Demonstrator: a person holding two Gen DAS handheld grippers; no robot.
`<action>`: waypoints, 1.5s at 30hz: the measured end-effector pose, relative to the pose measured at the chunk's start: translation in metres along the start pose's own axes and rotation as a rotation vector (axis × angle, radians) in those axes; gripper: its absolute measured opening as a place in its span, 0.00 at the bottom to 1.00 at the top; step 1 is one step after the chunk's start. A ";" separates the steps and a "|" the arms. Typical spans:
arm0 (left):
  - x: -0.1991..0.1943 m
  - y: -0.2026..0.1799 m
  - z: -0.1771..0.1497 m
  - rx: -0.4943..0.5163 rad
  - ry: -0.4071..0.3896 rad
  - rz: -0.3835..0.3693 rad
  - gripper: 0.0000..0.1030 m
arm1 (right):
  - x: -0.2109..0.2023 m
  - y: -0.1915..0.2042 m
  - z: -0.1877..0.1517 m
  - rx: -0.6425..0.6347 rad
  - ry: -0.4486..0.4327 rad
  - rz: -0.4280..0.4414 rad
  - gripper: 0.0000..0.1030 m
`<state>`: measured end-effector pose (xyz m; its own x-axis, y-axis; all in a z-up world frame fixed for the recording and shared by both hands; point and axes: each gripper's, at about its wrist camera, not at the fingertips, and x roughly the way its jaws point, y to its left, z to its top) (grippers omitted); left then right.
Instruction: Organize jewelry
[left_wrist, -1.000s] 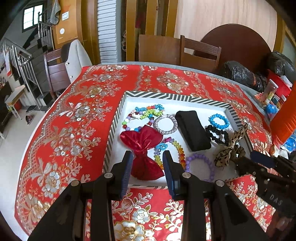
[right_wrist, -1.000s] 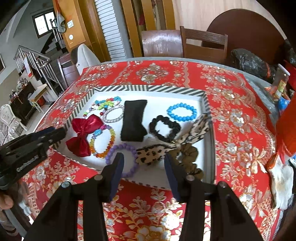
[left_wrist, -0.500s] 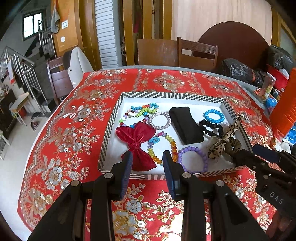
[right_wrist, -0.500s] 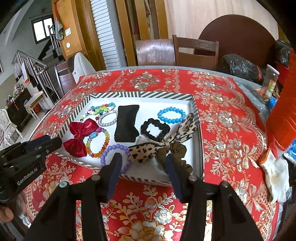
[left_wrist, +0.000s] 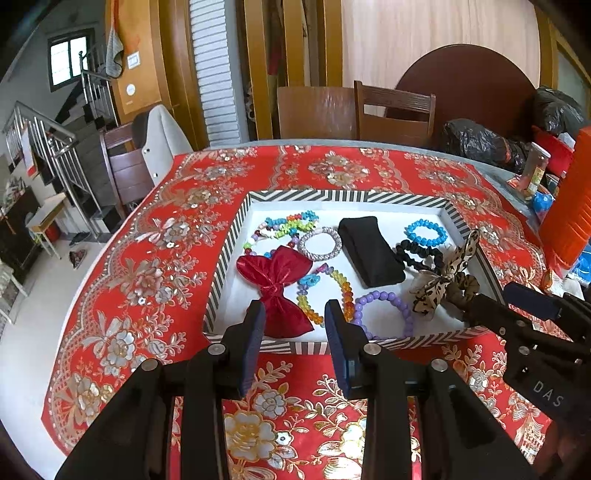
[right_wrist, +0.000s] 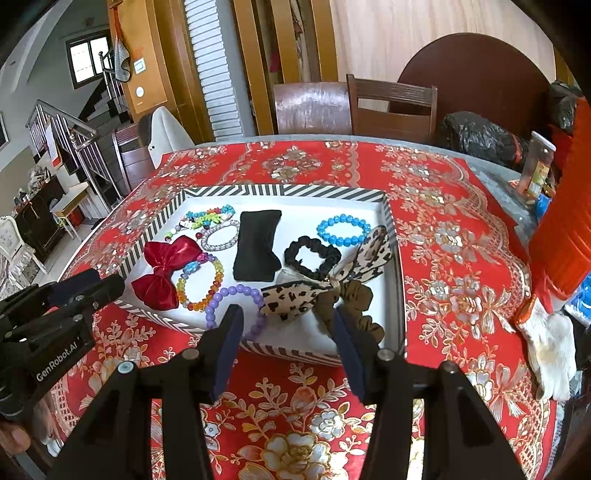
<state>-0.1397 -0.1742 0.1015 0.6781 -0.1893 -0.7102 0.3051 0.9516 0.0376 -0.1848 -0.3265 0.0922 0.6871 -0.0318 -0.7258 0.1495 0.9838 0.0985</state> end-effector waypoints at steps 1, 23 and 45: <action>-0.001 0.000 0.000 0.000 -0.001 0.002 0.33 | -0.001 0.001 0.000 -0.004 -0.002 -0.002 0.51; 0.001 -0.003 -0.003 0.008 -0.002 0.005 0.33 | 0.001 -0.001 -0.001 -0.008 0.007 -0.002 0.55; 0.001 -0.006 -0.005 0.010 0.000 0.002 0.33 | 0.008 -0.001 -0.002 -0.005 0.020 0.000 0.55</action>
<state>-0.1437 -0.1785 0.0974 0.6788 -0.1876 -0.7100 0.3102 0.9496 0.0457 -0.1809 -0.3274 0.0856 0.6732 -0.0280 -0.7390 0.1459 0.9847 0.0956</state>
